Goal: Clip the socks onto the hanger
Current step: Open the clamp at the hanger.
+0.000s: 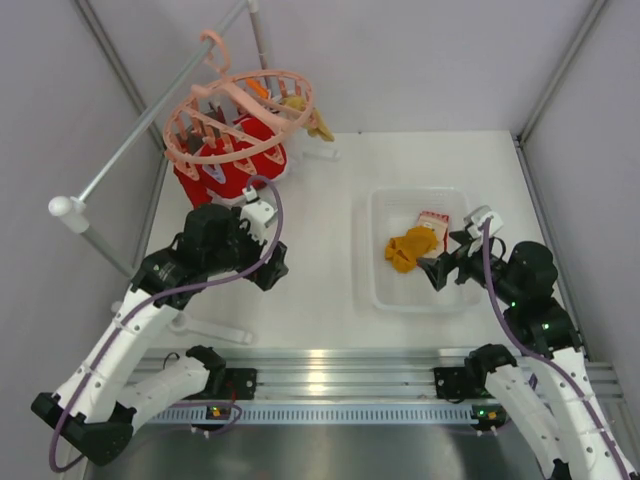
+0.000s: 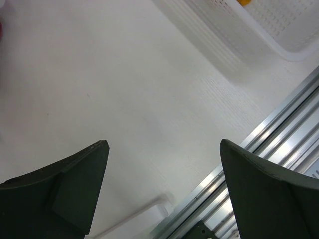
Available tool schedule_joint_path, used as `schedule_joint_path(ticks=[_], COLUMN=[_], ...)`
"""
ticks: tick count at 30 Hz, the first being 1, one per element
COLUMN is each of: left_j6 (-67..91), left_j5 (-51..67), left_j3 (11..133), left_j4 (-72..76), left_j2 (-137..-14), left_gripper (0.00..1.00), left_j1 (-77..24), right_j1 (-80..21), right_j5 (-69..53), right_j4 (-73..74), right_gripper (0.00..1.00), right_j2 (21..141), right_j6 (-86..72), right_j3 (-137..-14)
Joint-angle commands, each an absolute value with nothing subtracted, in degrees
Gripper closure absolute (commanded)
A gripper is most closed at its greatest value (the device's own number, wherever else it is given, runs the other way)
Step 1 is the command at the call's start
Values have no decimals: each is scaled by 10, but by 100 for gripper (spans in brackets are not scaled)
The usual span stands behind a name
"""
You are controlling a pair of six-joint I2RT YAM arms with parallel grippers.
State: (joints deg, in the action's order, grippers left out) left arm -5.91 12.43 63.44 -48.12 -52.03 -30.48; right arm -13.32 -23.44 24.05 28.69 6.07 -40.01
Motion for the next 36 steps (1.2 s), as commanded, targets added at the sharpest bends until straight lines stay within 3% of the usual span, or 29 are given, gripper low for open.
schedule_joint_path(ticks=[1,13,20,29,36], left_j6=[-51,-1,114,152,117], left_j5=[98,301,233,98,128], left_j3=[651,893,907,905,821], left_j4=[-468,-422,-237,-144,-75], left_j2=[-516,-579,-564,-555,-522], left_gripper=[2,2,2,2,2], left_j1=[-306,-259,-219,-201,-200], right_j1=[-127,-128,-172,-309,-352], right_j5=[-238,-274,-272,-209,-200], right_j4=[236,121,-29,-182,-287], right_gripper=[0,0,0,2,21], right_j2=[277,382,503,706,841], right_j6=[72,22,4,74,105], right_j3=[-400,-454,-489,-612,-710])
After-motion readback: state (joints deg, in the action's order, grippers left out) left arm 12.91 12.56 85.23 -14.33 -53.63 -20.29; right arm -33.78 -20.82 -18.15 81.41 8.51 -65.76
